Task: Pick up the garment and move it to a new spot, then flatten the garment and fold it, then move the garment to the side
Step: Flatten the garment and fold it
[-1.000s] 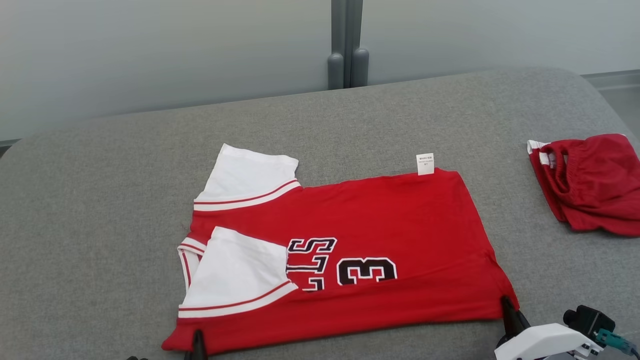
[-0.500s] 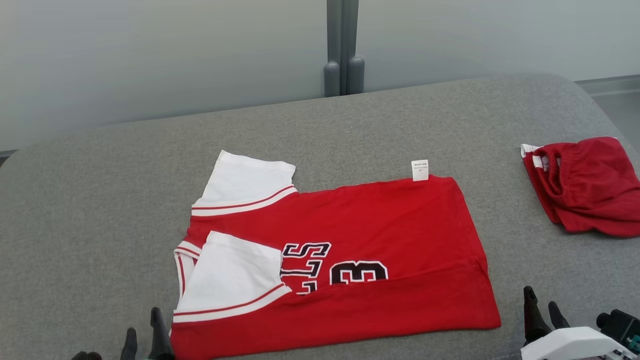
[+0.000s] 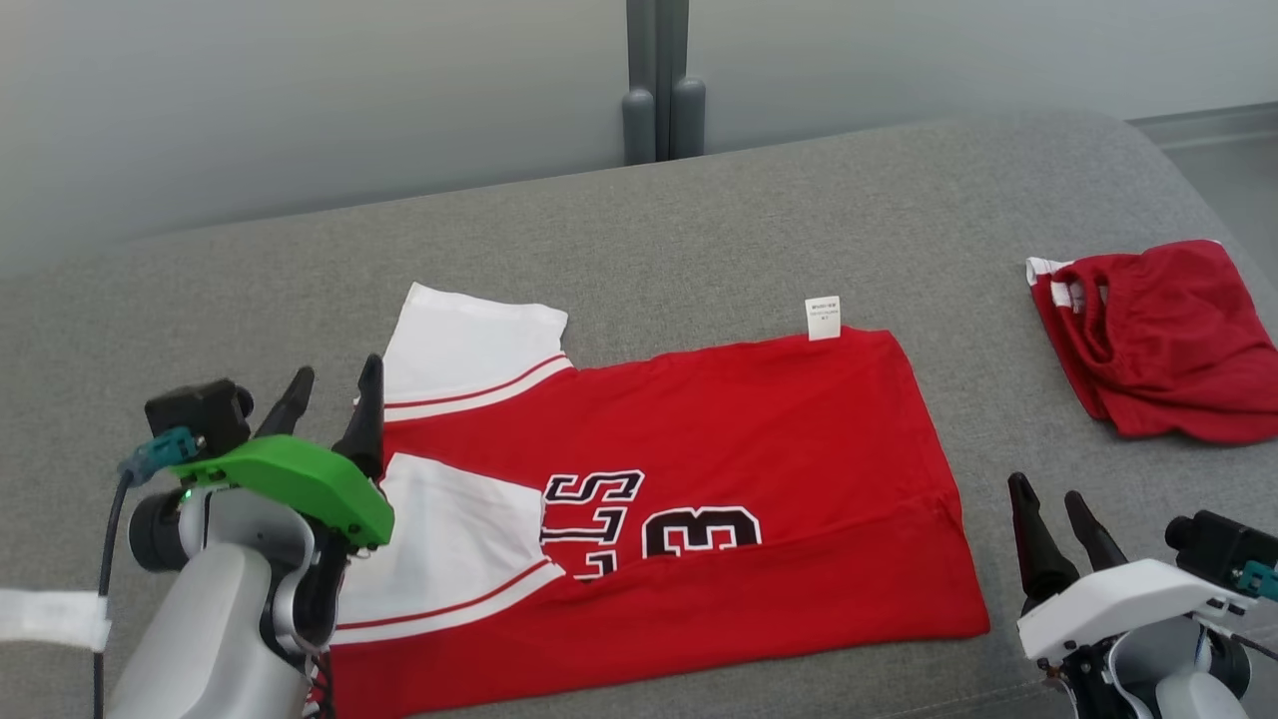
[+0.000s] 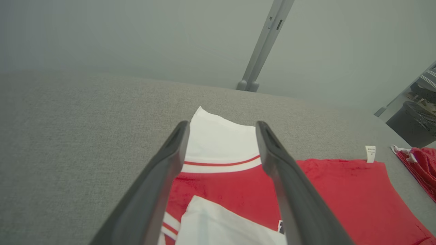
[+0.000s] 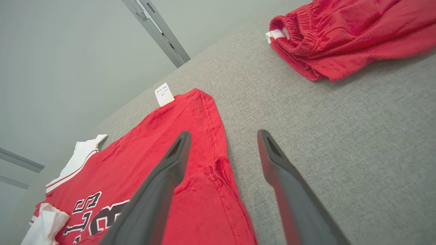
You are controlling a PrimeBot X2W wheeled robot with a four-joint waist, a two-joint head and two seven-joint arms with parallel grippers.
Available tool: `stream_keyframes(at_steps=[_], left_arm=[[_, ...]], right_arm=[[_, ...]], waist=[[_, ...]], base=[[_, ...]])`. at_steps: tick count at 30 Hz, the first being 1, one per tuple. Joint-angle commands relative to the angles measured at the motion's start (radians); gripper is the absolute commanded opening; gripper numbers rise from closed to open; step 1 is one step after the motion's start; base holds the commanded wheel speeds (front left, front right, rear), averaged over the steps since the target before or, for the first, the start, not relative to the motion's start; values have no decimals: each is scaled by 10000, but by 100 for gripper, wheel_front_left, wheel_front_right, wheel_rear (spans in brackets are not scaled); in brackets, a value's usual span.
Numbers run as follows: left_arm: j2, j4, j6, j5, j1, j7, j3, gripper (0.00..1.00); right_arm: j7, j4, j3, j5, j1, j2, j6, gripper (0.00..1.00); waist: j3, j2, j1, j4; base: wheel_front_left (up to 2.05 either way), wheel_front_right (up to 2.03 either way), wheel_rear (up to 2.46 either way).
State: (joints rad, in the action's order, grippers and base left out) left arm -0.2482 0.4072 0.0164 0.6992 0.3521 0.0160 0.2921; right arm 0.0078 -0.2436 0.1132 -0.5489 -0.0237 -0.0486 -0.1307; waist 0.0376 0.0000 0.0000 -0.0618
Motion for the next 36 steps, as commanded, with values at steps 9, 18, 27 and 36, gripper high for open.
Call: stream_keyframes(at_steps=[9,18,27,36], left_arm=[[-272,2546,-215,-1216,3105,-990,997,100],[-433,4719,164,-1958,5322,-893,1355,100],[-578,6336,-136,-1966,6447,-1130,1453,100],[-694,7293,-144,-1811,6967,-1037,1382,100]], right_arm=[[376,806,-589,563,-1200,-37,-1,100],[518,1303,-1151,687,-2001,-34,-1,100],[371,1623,-1644,514,-2149,-35,-1,100],[313,1912,-1742,461,-2200,-35,-1,100]], waist=[[1835,0,0,-947],[3156,0,0,-1556],[3765,0,0,-1910],[4003,0,0,-1978]], base=[[0,0,0],[0,0,0],[0,0,0],[0,0,0]])
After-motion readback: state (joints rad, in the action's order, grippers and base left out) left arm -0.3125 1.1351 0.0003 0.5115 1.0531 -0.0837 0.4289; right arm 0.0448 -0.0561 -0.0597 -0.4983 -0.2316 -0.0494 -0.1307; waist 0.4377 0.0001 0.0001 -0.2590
